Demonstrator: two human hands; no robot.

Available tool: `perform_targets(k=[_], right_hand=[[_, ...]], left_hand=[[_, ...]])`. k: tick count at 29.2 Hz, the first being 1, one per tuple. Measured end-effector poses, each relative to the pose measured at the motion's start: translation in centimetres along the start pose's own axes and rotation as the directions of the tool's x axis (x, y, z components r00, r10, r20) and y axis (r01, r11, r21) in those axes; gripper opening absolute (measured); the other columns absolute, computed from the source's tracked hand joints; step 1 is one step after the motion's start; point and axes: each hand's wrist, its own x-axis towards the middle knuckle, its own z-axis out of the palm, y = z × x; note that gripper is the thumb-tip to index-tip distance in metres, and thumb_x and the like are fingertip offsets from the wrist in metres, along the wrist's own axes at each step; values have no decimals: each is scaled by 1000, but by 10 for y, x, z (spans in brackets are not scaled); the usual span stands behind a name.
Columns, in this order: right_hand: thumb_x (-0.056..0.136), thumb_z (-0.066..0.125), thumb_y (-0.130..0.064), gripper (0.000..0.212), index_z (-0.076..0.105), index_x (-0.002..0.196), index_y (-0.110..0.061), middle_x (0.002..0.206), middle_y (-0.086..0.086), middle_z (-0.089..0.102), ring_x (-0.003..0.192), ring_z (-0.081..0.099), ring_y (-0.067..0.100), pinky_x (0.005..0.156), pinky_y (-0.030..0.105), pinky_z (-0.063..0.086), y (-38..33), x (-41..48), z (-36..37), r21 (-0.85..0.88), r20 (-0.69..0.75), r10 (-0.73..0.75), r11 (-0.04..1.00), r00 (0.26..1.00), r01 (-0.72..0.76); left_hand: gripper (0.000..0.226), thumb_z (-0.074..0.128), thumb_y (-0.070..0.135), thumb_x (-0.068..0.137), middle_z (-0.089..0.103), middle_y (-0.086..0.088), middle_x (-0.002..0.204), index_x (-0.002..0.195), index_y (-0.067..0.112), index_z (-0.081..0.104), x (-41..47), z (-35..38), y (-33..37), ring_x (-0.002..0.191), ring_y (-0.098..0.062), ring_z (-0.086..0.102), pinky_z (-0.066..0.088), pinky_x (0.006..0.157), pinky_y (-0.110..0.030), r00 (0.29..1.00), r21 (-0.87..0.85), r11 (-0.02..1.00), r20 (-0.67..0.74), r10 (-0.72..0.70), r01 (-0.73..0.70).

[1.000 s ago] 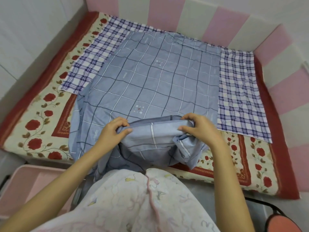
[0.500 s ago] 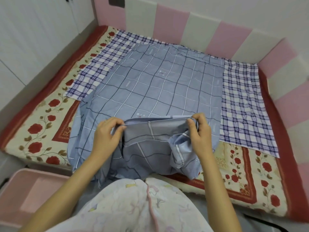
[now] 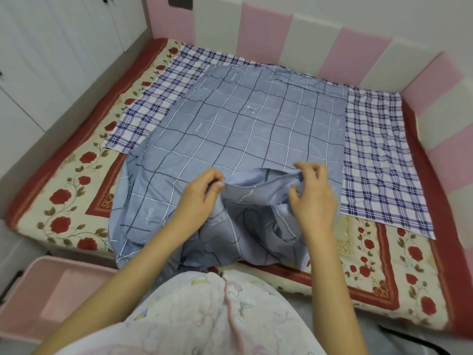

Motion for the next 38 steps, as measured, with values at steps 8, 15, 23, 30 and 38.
perform_targets(k=[8,15,23,30,38], right_hand=[[75,71,-22,52,51,122,-28,127,-14,49,111,52,7,84,34,50,-42,-15,15,549,379,-390,825,839,135],[87,64,-35,10,59,92,-28,71,-13,57,63,48,3,63,34,41,-33,-17,12,502,487,-338,863,805,59],[89,64,-23,7,60,88,-29,71,-8,59,59,50,4,60,29,42,-38,-11,-7,530,463,-356,845,812,68],[87,66,-24,8,61,83,-29,71,-7,62,64,52,18,61,30,41,-59,-10,-26,642,381,-378,765,844,53],[88,65,-19,10,64,81,-27,70,-4,62,63,52,14,59,24,40,-56,-8,-34,666,295,-292,746,910,23]], left_hand=[[7,53,11,86,51,19,75,84,8,59,9,21,24,70,7,49,35,65,-8,932,0,986,327,158,-167],[16,55,33,85,50,12,91,92,20,63,0,7,13,77,-2,51,39,71,-14,948,-20,981,252,194,-195],[10,53,14,76,49,6,112,83,20,57,-23,0,3,61,-11,56,45,42,-29,934,371,858,135,329,-356],[25,50,30,75,58,6,119,74,11,68,-34,12,-10,84,-9,59,50,56,-32,994,337,935,20,111,-111],[27,59,31,80,66,4,92,83,7,73,-35,12,-16,82,-11,63,50,71,-29,987,202,979,-156,28,4]])
